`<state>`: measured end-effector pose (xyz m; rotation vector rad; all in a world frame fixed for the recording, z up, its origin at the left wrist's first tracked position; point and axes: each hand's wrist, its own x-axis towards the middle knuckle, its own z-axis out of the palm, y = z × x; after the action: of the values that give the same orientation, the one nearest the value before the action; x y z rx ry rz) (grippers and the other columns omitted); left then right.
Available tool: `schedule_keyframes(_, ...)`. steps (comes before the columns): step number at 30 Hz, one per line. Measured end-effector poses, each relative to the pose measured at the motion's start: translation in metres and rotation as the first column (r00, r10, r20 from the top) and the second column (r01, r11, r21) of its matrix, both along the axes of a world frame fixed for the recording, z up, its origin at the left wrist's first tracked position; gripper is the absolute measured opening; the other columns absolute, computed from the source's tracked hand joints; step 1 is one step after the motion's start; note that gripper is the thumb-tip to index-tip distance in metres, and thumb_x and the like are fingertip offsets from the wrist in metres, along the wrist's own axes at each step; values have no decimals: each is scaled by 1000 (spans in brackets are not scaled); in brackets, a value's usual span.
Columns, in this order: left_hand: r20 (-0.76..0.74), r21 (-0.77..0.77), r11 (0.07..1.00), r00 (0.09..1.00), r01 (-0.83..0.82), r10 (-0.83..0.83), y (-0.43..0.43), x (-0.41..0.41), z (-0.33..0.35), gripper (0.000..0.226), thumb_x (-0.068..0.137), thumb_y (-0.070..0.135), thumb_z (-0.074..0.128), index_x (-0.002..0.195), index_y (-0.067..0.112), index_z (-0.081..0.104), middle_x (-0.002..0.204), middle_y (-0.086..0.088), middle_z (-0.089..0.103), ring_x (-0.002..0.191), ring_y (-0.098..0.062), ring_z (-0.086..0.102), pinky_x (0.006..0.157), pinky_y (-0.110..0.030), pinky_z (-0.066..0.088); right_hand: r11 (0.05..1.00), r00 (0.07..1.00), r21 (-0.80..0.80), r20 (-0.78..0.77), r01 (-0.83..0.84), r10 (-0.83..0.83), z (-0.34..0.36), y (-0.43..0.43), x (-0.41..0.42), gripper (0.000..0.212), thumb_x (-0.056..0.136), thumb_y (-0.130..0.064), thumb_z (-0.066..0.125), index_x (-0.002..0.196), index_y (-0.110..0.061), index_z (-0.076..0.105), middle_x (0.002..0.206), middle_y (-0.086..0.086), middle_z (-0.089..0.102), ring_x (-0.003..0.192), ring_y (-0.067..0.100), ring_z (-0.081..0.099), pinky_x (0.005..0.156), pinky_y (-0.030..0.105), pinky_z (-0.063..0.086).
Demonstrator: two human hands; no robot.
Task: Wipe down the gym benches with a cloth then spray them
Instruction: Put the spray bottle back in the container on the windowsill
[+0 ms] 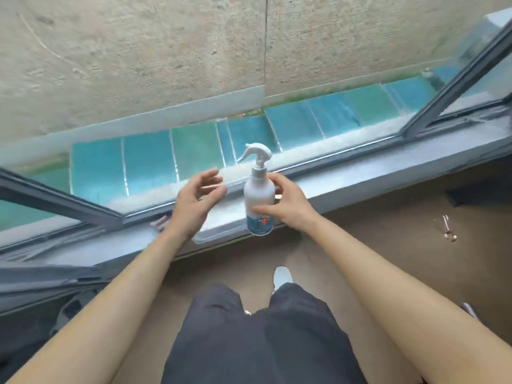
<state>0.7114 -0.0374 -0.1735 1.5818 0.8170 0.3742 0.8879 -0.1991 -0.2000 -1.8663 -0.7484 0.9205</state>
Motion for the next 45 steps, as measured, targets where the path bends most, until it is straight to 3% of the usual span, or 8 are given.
schedule_keyframes(5,0,46,997,998,67,-67,51,13,6,42,95,29,69,135,32,59,128,-2,67,107,-5,66,100,-35,53,978,979,-49,11,-205,205,-35,60,10,87,63,-26,93,140,-17,54,128,-1,65,112,23,65,99,47,55)
schedule_keyframes(11,-44,139,975,984,176,-171,85,24,-26,13,97,19,70,109,25,72,97,3,70,83,-11,64,85,-42,56,942,948,-146,57,-303,314,-70,95,12,85,70,-15,91,145,-27,53,137,-6,62,122,16,59,107,39,49)
schedule_keyframes(15,-87,229,904,933,361,-350,92,36,-60,16,93,20,71,109,21,73,103,-3,68,89,-10,63,86,-26,51,936,949,-222,93,-274,300,-94,100,14,85,71,-18,90,144,-40,51,132,-7,65,119,18,60,99,42,54)
schedule_keyframes(20,-213,260,902,931,345,-295,98,53,-103,12,93,14,72,106,14,73,100,-3,67,87,-20,64,84,-30,51,927,953,-285,103,-246,284,-108,109,34,72,79,-16,85,144,-27,55,136,-7,62,114,17,62,85,17,46)
schedule_keyframes(23,-299,273,896,916,350,-267,92,61,-131,12,94,17,72,106,13,72,98,-2,65,90,-24,63,86,-40,51,943,978,-301,105,-142,180,-114,116,55,50,81,-21,86,128,-18,68,116,0,71,94,19,67,87,31,55)
schedule_keyframes(26,-355,273,908,910,318,-212,84,72,-154,12,94,17,71,105,16,72,94,7,59,93,-23,61,83,-37,46,937,965,-306,143,-167,219,-117,123,66,32,82,-23,85,111,-19,73,94,-1,72,78,14,62,83,30,54)
schedule_keyframes(38,-402,175,972,913,159,-77,76,58,-207,14,95,21,70,109,19,72,104,7,65,100,-18,62,87,-35,48,794,825,-480,219,-373,520,-146,159,54,17,95,-28,68,109,-19,72,91,-3,70,89,20,64,77,32,46)
schedule_keyframes(45,-407,162,981,913,103,-29,89,23,-198,35,93,19,71,127,22,69,126,3,67,114,-16,61,97,-32,50,832,875,-474,223,-288,430,-154,155,36,16,98,-32,66,108,-21,70,91,-7,66,88,20,65,79,31,49)
